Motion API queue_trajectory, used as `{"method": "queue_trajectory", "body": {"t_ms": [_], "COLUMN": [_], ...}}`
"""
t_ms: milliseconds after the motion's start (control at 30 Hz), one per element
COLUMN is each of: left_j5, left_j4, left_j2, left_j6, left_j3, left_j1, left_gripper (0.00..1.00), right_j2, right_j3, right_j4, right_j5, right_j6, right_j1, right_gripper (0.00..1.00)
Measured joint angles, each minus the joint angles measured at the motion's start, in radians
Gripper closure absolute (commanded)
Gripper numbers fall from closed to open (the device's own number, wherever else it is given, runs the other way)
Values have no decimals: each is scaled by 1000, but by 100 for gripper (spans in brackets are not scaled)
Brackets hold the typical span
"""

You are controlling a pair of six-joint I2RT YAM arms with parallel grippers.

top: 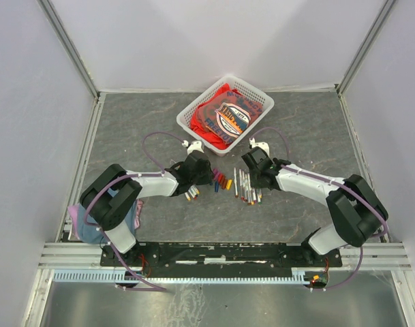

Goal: Open the pen caps

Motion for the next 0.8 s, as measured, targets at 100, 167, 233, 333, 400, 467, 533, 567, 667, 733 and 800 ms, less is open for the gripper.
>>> {"method": "queue_trajectory", "body": {"t_ms": [100,167,233,333,400,467,533,567,667,733,800], "left_j5": [0,0,-3,-6,-7,-8,-9,-13,-17,-20,-22], "left_j4": [0,0,0,0,-1,-1,-1,-2,-6,-12,-16], "left_j2": [0,0,0,0,0,0,-1,-2,-4,-9,-15], "left_j6": [0,0,0,0,0,0,0,0,0,0,0], "left_j3": [0,0,0,0,0,0,0,0,0,0,0], "left_j1": [0,0,0,0,-1,-1,-1,-1,-1,-1,-1], "left_gripper": [65,65,65,65,64,64,64,64,63,63,62], "right_j2": [1,2,2,5,11,15,15,15,15,15,15], "right_j3": [0,0,0,0,0,0,0,0,0,0,0], "right_j4": [2,5,7,8,8,8,9,11,15,16,19], "right_j5": [-1,-5,-8,-13,-19,-23,-24,-25,-26,-26,-26], "right_j6": [0,0,0,1,1,1,2,3,4,5,5], "right_j1": [-1,-2,-2,-2,-2,-2,-2,-2,-2,-2,-2], "right_gripper": [79,78,78,77,76,76,75,75,73,73,73]}}
